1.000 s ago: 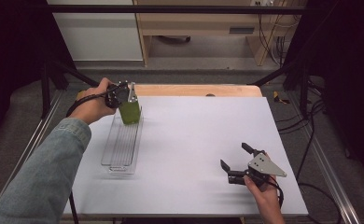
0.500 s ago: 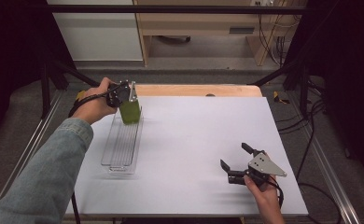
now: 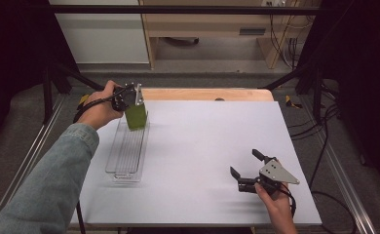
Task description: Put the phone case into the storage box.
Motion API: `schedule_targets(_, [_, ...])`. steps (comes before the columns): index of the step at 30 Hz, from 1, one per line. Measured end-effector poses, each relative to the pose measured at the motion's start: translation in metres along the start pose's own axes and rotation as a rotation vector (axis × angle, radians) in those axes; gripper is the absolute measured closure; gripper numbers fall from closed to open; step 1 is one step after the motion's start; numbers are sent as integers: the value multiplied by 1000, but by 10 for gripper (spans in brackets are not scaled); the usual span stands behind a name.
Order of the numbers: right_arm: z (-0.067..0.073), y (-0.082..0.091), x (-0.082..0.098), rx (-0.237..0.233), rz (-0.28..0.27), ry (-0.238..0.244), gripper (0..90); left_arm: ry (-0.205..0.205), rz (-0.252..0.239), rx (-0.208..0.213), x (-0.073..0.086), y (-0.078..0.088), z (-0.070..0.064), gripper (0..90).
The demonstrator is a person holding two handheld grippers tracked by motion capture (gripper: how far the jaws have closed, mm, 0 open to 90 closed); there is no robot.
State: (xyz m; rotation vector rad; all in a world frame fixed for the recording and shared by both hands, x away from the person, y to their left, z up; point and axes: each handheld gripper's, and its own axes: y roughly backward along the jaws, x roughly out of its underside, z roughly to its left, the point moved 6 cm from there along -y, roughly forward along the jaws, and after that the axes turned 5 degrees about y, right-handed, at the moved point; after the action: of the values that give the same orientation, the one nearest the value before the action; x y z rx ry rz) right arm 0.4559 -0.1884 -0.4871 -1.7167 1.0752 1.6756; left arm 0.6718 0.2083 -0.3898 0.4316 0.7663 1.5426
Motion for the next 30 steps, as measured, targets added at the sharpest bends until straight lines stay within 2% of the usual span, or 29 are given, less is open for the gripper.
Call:
schedule_targets(5, [0,0,0,-1,5,2,28,18,2,-12,-1,-1,1,775])
schedule_targets(9, [0,0,0,-2,4,0,28,42,-1,-40,-2,-1,2,654])
schedule_targets(13, [1,0,0,-5,1,1,28,85,-1,-73,-1,0,4,481])
schedule_targets(17, [2,-1,0,-6,2,0,28,130,-10,-92,1,2,5,394])
schedule_targets(22, [2,-1,0,-7,1,0,28,209,-27,-95,3,6,4,302])
schedule_targets(27, [4,-2,0,-4,3,1,28,323,-65,-80,4,9,-1,224])
schedule_targets(30, [4,-3,0,5,10,-6,28,363,-71,-77,4,12,-4,201])
